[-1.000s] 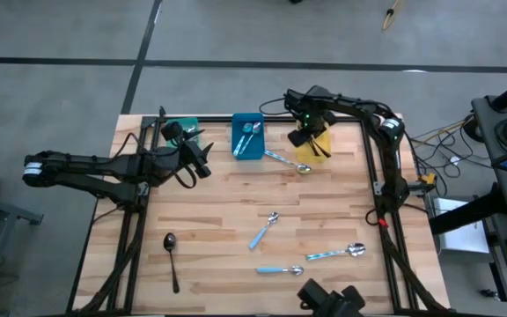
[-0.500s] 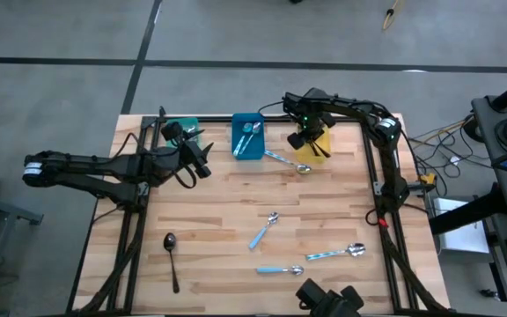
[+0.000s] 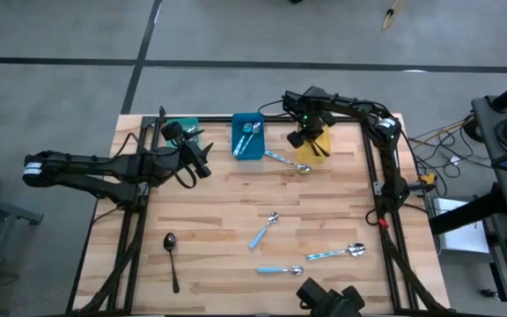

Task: Sort silverware by color (type)
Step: Put the black spoon into the yellow bin

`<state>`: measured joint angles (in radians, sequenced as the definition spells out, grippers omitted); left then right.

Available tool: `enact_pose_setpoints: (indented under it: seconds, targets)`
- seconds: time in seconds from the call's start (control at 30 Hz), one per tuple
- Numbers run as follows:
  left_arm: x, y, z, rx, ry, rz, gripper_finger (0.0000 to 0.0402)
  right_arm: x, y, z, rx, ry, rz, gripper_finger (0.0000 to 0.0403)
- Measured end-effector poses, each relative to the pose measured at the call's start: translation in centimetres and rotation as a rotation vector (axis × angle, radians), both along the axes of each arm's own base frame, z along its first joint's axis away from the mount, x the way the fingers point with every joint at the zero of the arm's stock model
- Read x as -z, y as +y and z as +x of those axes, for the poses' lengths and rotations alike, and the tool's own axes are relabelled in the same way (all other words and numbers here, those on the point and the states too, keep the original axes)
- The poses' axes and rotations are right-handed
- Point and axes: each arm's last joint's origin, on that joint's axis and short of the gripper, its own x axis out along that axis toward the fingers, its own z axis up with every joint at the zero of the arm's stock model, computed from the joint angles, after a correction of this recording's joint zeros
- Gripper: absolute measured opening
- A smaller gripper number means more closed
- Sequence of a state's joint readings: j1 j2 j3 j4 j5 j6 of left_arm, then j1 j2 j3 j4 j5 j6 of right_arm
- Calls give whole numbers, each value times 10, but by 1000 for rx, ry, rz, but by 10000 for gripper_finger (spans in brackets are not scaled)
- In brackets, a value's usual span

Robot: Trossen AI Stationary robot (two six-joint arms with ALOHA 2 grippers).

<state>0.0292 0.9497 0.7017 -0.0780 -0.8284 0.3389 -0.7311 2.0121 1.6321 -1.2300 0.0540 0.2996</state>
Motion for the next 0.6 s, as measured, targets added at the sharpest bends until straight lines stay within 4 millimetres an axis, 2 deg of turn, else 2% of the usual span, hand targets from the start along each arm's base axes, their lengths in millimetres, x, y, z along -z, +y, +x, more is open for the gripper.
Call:
enact_pose_setpoints:
  seconds: [0.27,0.6]
  targets:
    - [0,0,0,0,2,0,208,-20,-4,5,9,-23,-22,14]
    - [2,0,-1,-2,12,-5,207,-32,-1,-1,50,-51,-51,13]
